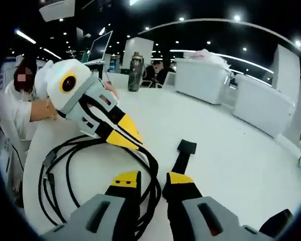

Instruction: Coil the Type-C to USB data cable on the desktop and secure it with Velcro straps.

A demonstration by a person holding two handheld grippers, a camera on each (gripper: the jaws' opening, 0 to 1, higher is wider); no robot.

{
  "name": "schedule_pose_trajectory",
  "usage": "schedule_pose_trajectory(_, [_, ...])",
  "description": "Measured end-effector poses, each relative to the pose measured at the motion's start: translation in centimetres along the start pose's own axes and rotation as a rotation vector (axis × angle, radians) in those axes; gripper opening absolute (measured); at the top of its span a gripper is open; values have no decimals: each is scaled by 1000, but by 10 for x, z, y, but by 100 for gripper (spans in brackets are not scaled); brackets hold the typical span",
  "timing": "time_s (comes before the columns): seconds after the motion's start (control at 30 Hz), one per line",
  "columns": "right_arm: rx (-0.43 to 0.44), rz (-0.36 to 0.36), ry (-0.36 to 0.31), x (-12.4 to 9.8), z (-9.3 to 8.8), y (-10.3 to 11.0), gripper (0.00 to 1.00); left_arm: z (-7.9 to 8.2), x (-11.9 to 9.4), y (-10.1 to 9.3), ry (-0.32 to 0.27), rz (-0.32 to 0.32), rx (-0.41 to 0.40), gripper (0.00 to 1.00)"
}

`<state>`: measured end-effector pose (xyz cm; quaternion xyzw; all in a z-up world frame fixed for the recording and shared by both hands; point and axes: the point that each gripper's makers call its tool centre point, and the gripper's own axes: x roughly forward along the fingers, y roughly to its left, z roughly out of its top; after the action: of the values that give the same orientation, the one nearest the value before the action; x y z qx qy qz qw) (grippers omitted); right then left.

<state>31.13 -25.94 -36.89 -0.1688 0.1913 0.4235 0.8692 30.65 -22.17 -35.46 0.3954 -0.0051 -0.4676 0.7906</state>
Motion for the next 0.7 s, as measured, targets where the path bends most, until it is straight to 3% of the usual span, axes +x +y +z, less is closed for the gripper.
schedule_pose_trajectory(0.07, [-37,-10,70,5,-9,-1,20,3,-1,0,-11,-2,-11,4])
schedule_pose_trajectory(0.1, [-10,-7,41,8,-4,0,16,5,-2,0,-21,-2,-26,5])
schedule_pose_trajectory(0.13, [40,22,103,9,-10,8,11,7,-3,1,-35,-3,-50,5])
schedule_pose_trajectory(0.27, [-39,32,163,10,-9,13,3,10,-11,5,-53,16,-78,5])
schedule_pose_trajectory(0.33, [-161,20,179,10,-7,15,2,11,-14,8,-66,29,-94,5])
schedule_pose_trajectory(0.43, [-251,-28,197,10,-5,15,0,13,-19,12,-87,39,-121,5])
schedule_pose_trajectory(0.6, [-307,-93,79,-1,17,9,0,16,-22,15,-109,54,-150,5])
schedule_pose_trajectory(0.7, [-370,-121,56,-14,29,2,0,25,-27,24,-171,86,-212,5])
